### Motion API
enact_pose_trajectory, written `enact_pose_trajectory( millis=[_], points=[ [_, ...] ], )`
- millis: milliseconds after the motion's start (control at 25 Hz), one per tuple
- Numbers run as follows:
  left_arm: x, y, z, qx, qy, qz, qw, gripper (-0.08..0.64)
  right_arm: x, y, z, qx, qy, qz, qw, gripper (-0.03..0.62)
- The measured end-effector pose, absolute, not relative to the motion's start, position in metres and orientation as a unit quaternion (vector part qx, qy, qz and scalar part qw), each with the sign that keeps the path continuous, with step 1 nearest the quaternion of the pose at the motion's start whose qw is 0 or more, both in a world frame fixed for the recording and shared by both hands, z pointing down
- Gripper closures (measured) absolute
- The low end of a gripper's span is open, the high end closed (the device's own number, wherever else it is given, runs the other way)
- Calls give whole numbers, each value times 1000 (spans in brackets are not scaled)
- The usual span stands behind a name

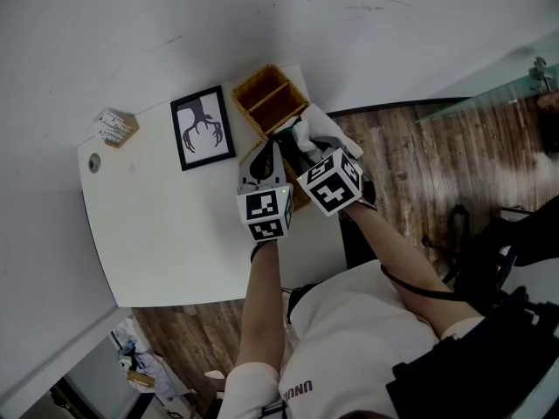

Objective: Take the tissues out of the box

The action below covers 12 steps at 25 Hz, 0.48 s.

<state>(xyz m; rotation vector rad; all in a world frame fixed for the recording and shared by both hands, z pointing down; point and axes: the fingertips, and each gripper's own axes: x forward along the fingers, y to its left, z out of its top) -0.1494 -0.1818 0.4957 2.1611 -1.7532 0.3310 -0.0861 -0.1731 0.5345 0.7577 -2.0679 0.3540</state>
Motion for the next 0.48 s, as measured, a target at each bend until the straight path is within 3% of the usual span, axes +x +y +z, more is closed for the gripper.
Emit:
enact_pose_trajectory(
  millis=[240, 480],
  points=[
    [-151, -183, 496, 756, -622, 116, 168, 549, -85, -174, 525, 312, -839, 140, 422, 526],
    [-151, -183, 497, 754, -623, 112, 175, 549, -84, -172, 520, 313, -843, 139, 415, 543]
  ],
)
